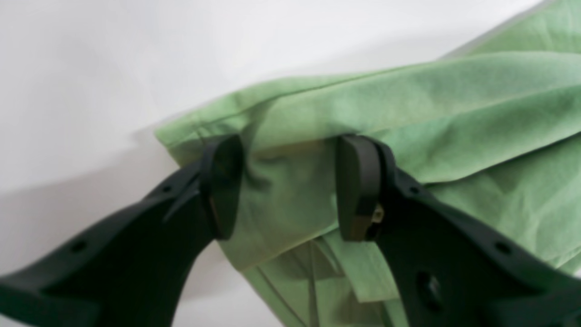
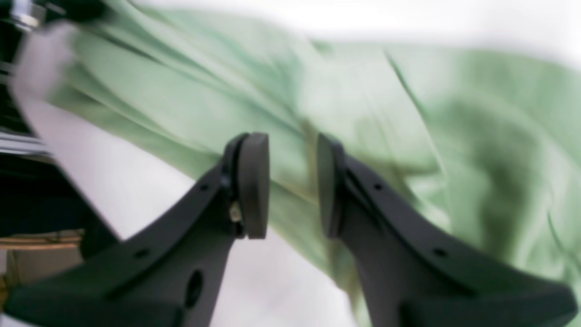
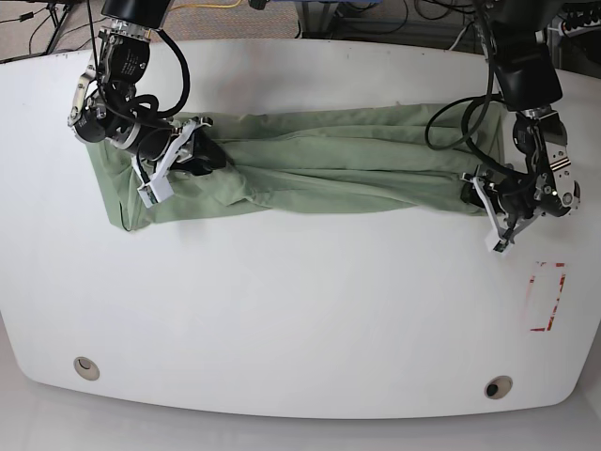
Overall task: Layout the t-shirt on the table in an organized manner, then fold the t-shirt properly
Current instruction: 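Fold the strip end with the right gripper inward over the shirt, then grasp the opposite strip end with the left gripper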
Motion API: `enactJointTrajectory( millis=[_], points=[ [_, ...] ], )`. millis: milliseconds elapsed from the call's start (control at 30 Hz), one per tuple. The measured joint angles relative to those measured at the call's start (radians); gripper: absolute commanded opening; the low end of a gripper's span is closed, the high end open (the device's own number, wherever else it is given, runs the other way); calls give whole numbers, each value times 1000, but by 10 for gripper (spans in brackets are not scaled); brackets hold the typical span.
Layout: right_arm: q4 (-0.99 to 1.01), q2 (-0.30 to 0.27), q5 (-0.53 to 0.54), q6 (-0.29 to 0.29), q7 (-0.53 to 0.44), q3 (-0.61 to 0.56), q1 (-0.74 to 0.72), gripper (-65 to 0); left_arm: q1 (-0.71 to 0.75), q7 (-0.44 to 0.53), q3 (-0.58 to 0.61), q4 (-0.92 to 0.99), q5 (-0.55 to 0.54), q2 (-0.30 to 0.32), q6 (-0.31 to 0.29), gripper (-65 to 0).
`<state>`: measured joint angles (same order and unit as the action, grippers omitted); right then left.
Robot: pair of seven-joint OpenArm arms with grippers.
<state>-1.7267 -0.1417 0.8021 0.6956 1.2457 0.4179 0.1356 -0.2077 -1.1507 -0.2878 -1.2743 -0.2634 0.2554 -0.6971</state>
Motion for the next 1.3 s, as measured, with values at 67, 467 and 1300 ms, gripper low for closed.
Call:
enactJointTrajectory(
  millis=[67,467,1300],
  points=[
    [16,-8,-32,-1,-16,1,5,-485,0,0,0,0,1,-1,0,-337],
    [30,-128,-99,1,-37,97,9,-485,0,0,0,0,0,-1,0,-337],
    [-129,-14,-351,0,-54,-74,-22,-485,6,-201,-127,-254,-136,-3,0,-331]
  ],
)
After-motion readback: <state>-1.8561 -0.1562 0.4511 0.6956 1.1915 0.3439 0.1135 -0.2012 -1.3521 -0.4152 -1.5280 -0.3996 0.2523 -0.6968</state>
